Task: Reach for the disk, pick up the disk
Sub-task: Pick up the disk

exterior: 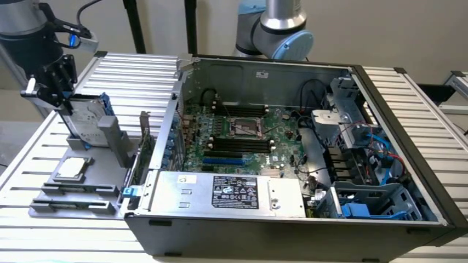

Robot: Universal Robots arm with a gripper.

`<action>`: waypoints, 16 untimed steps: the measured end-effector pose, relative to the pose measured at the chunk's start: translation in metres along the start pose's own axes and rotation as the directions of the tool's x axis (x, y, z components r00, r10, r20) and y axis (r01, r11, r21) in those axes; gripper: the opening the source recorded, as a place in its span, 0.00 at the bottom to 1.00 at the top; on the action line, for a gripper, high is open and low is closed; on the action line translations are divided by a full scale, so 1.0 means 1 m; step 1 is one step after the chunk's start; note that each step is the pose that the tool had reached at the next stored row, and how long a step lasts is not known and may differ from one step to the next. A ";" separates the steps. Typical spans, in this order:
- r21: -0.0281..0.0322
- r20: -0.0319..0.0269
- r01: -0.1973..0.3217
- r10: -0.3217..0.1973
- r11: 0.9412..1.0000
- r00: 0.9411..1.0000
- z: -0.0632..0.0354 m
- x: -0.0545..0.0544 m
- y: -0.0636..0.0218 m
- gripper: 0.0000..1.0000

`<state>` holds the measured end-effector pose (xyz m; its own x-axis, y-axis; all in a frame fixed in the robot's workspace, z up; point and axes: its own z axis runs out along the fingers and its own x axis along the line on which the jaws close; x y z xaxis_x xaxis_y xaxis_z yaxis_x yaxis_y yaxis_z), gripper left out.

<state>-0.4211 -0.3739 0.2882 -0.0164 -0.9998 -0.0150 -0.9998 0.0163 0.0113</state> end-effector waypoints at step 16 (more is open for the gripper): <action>0.000 0.026 0.000 0.000 1.000 1.000 -0.0001 0.007 -0.0001 0.33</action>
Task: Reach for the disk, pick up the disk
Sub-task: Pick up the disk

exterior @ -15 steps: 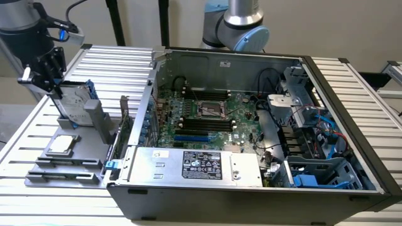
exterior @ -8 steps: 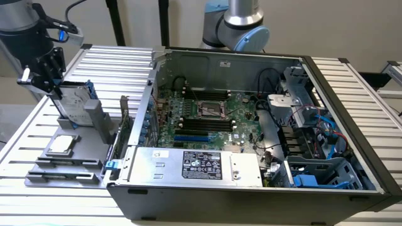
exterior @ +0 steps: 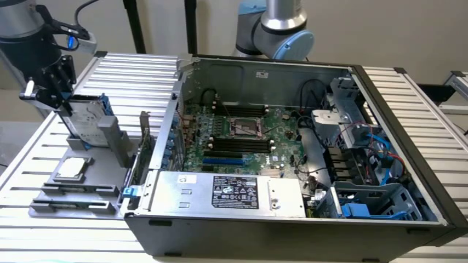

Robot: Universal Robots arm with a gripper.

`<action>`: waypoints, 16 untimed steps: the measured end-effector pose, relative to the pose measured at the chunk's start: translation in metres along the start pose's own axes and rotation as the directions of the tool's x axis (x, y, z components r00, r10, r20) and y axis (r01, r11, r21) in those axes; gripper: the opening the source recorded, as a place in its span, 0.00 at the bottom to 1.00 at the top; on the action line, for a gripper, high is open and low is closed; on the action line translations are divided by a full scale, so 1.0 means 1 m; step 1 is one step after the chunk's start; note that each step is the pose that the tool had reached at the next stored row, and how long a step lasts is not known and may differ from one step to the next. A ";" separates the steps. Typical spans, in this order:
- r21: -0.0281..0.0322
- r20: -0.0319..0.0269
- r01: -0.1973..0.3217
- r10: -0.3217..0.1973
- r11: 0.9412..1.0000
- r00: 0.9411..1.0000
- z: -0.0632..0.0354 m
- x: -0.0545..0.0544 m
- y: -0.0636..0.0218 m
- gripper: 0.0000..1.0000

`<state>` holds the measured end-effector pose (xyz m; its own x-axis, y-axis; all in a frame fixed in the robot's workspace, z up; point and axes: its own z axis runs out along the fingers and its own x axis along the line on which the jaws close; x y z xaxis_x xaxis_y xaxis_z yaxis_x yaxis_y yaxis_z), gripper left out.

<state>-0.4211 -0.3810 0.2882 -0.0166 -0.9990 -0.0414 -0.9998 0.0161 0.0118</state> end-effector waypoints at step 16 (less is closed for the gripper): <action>0.000 0.000 0.004 -0.004 1.000 1.000 0.0000 0.000 0.0000 0.33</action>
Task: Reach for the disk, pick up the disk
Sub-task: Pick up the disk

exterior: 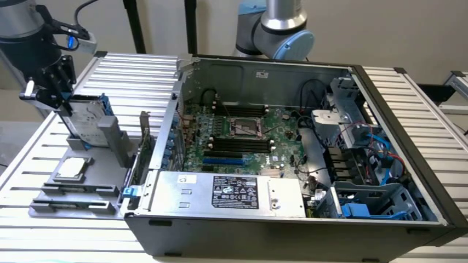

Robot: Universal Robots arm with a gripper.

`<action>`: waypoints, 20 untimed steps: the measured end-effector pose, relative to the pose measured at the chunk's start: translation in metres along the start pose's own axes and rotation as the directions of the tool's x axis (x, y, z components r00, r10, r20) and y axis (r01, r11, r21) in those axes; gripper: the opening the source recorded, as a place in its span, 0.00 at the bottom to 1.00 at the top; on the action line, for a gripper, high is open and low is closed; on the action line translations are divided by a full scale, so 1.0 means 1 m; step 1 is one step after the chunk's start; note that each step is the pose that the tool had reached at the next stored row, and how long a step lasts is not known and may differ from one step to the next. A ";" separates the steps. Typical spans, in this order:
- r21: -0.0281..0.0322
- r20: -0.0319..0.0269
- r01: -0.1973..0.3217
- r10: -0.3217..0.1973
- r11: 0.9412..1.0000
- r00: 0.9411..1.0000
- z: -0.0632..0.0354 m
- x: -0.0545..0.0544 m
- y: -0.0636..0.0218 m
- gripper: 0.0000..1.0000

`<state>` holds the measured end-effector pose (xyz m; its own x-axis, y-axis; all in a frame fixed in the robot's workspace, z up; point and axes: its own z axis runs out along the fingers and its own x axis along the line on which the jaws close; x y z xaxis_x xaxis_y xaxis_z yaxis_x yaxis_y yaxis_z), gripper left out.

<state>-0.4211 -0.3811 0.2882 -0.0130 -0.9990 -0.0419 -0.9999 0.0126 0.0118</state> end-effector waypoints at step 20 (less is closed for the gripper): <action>0.000 0.000 0.002 -0.002 1.000 1.000 -0.0325 -0.001 -0.0009 0.33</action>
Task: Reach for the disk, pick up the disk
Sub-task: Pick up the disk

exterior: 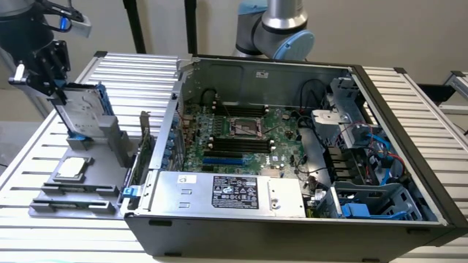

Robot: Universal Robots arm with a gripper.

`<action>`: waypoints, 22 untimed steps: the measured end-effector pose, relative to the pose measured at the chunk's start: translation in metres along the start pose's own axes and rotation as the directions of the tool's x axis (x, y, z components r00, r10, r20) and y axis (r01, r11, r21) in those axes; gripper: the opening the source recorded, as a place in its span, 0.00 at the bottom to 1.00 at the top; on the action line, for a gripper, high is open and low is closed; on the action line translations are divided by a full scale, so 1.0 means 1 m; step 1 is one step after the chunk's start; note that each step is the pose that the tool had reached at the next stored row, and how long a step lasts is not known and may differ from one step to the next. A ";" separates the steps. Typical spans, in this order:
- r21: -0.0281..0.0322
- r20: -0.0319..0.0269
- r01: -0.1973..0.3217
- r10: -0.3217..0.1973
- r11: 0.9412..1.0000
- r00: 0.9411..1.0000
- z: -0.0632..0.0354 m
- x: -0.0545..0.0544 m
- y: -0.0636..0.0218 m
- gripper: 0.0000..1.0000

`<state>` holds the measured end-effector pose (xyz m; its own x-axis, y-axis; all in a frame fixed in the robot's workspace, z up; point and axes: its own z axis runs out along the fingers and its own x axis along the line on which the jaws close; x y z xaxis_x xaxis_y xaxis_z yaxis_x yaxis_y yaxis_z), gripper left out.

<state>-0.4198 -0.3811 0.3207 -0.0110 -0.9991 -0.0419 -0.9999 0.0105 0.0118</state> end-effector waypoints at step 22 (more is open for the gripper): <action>0.000 0.000 0.001 -0.001 1.000 1.000 -0.0323 -0.001 -0.0034 0.33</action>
<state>-0.4160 -0.3811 0.3530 -0.0098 -0.9991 -0.0422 -0.9999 0.0093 0.0117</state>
